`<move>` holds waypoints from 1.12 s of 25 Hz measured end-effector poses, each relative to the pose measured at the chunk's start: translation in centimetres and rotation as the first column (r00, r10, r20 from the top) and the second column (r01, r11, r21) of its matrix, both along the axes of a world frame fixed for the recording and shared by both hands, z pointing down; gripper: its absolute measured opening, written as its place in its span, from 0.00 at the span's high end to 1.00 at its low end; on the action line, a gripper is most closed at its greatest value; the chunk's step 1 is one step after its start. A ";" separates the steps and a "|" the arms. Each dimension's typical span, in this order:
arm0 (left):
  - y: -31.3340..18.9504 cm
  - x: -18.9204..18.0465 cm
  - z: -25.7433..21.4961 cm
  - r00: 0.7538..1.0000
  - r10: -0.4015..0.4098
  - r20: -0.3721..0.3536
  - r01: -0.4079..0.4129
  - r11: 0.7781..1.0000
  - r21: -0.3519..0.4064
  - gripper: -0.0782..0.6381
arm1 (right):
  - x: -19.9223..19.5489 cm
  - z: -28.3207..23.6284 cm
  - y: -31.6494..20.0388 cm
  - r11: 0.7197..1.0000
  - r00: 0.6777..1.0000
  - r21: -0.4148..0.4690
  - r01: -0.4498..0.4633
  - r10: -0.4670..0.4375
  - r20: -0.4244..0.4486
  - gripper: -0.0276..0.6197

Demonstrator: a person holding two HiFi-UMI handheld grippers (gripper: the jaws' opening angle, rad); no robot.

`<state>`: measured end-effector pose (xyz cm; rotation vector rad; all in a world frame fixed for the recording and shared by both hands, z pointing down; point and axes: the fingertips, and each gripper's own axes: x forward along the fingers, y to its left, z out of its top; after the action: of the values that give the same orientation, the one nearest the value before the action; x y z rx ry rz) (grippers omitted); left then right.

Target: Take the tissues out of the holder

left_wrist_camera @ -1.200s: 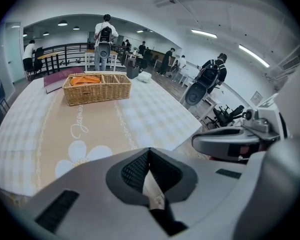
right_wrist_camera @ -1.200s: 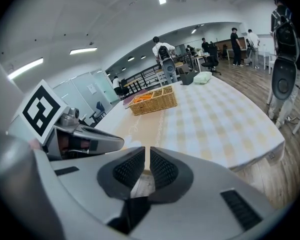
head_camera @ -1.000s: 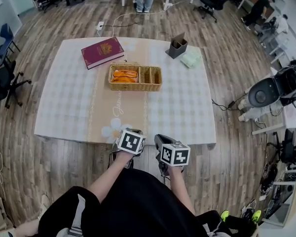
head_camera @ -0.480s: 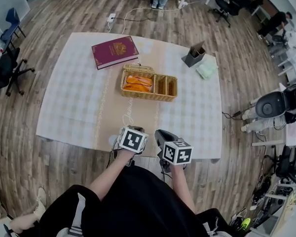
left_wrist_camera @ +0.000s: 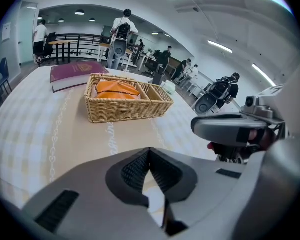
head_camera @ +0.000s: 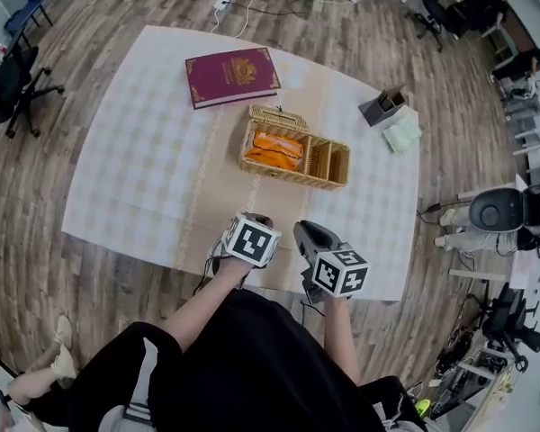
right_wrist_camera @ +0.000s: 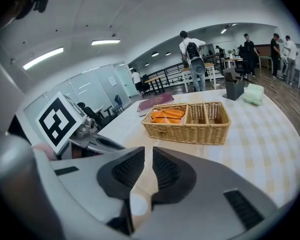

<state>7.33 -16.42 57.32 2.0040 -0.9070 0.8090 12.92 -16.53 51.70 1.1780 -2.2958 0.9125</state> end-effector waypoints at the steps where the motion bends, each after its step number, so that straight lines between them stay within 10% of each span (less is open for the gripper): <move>1: 0.1 -0.2 0.2 1.000 0.002 0.000 -0.002 1.000 -0.002 0.89 | -0.2 0.0 0.0 1.000 1.000 0.013 0.017 -0.017 -0.009 0.89; 14: -0.8 -3.3 0.4 0.995 -0.023 -0.094 0.018 0.998 -0.057 0.89 | -1.9 -0.1 -3.6 0.995 0.985 0.024 0.097 -0.093 -0.145 0.87; 28: -3.3 -2.3 -0.3 0.983 -0.159 -0.094 0.160 0.987 0.002 0.89 | -1.4 0.5 -9.8 0.930 0.894 0.058 0.362 -0.329 -0.306 0.77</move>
<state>5.06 -19.77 57.04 1.9323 -1.0035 0.6176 11.51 -26.34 52.21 0.8361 -2.2328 0.4484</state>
